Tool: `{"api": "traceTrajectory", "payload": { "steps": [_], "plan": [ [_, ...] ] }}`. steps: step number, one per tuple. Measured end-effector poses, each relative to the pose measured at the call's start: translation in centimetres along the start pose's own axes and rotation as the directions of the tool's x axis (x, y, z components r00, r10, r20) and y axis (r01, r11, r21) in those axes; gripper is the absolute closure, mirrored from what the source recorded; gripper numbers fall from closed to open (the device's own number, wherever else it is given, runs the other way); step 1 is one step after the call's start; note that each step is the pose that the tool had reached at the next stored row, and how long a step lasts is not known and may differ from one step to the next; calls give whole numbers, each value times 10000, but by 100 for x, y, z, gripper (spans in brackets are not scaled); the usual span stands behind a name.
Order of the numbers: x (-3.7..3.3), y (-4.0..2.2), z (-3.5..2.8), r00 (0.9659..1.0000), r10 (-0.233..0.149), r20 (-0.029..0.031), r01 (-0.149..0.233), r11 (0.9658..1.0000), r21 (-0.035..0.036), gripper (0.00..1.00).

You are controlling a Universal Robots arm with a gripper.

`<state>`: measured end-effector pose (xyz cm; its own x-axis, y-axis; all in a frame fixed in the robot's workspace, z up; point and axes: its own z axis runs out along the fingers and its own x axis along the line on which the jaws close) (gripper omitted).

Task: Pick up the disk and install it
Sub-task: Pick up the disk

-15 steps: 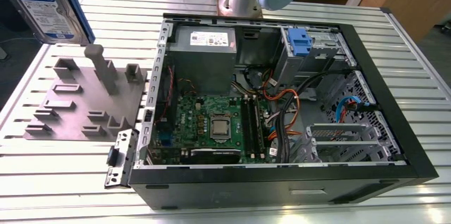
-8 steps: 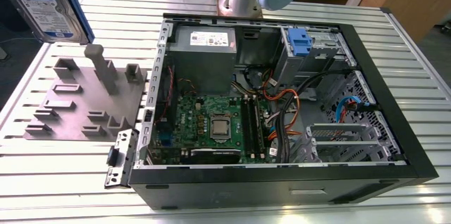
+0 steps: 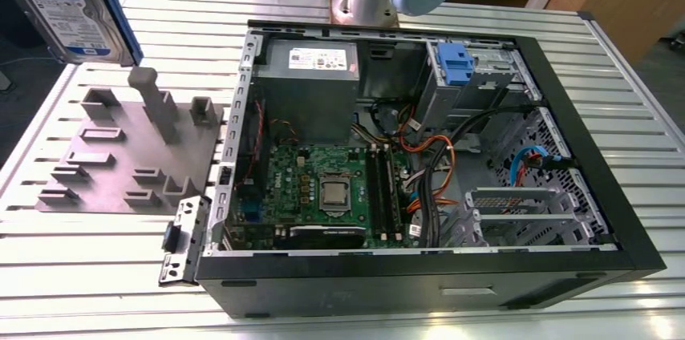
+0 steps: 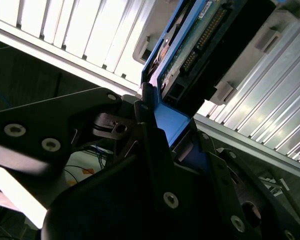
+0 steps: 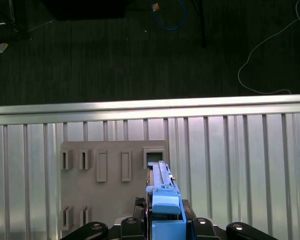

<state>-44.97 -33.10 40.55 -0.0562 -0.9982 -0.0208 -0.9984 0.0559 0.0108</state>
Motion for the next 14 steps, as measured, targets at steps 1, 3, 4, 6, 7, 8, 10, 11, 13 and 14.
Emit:
{"api": "traceTrajectory", "payload": {
  "steps": [1, 3, 4, 6, 7, 8, 10, 11, 13, 14],
  "plan": [
    [0, 0, -1, 10000, 0, 0, 0, 10000, 0, 63],
    [0, 0, -1, 10000, 0, 0, 0, 10000, 0, 63],
    [0, 0, -1, 10000, 0, 0, 0, 10000, 0, 63],
    [0, 0, -2, 10000, 0, 0, 0, 10000, 0, 63],
    [0, 0, -2, 10000, 0, 0, 0, 10000, 1, 63],
    [0, 0, -2, 10000, 0, 0, 0, 10000, 1, 63],
    [0, 0, -8, 10000, 0, -1, 0, 10000, -2, 63],
    [0, 0, -15, 10000, 0, -1, 0, 10000, -3, 63],
    [-1, 0, -37, 10000, 0, -1, 0, 10000, -2, 63],
    [-1, 0, -51, 10000, 0, 0, 0, 10000, -1, 63]
  ]
}}
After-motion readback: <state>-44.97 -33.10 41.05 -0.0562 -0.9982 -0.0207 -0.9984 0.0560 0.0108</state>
